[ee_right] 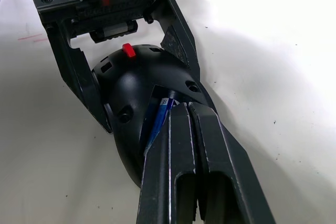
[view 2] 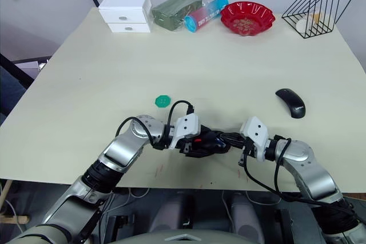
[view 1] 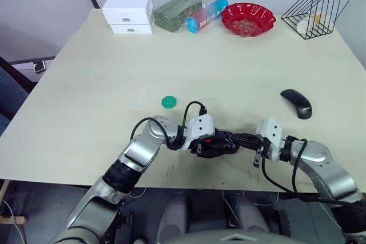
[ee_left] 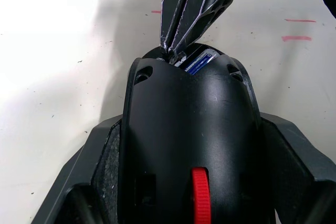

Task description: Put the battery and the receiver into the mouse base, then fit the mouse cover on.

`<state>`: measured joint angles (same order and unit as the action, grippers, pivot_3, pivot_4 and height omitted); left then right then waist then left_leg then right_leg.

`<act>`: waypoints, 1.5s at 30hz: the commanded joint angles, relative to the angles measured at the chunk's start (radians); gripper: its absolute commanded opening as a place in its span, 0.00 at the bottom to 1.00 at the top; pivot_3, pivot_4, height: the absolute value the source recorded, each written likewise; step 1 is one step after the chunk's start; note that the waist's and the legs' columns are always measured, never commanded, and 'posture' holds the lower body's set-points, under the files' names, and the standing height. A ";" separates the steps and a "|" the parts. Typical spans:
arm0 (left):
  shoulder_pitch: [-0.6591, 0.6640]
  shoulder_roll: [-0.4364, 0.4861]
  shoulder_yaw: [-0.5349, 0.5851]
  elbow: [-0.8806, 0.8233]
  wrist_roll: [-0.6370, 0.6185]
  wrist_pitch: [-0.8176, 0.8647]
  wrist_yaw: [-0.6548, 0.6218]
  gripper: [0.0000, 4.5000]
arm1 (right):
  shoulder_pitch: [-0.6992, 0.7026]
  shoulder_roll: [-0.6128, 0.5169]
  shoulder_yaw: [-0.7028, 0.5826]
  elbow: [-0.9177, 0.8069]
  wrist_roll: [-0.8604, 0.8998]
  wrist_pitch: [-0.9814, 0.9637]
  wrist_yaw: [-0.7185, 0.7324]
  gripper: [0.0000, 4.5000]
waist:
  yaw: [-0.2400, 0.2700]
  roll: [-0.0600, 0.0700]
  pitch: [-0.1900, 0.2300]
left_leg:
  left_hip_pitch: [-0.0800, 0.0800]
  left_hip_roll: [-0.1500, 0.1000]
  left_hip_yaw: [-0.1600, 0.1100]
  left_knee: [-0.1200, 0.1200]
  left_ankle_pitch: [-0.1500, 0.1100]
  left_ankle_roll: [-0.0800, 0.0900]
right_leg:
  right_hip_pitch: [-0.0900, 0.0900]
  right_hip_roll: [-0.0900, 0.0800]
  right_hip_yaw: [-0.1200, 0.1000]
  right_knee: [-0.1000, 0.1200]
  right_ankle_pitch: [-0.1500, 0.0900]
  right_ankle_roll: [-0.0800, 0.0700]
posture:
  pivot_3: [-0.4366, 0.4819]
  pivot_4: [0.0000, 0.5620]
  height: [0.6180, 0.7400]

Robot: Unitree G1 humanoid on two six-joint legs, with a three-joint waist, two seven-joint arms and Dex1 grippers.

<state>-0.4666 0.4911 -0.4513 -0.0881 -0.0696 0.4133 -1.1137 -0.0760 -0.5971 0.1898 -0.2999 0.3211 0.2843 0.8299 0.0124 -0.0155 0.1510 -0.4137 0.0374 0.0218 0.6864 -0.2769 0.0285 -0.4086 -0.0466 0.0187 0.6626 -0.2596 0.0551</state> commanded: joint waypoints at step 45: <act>-0.022 0.031 -0.035 0.053 0.035 -0.024 -0.025 0.66 | 0.284 -0.106 -0.418 -0.037 0.246 -0.183 0.274 0.24 | -0.001 -0.001 -0.003 | 0.015 0.000 0.001 -0.003 0.000 0.000 | 0.014 0.000 0.002 -0.002 -0.001 -0.001 | 0.48 0.27 1.00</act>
<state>-0.4852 0.4982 -0.4681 -0.0621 -0.0622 0.3970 -1.1196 0.1712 -0.6548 -0.0818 -0.3540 0.4946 0.1837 0.9972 0.0114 -0.0167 0.1480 -0.3990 0.0374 0.0230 0.6836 -0.2772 0.0288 -0.3948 -0.0462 0.0209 0.6607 -0.2606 0.0542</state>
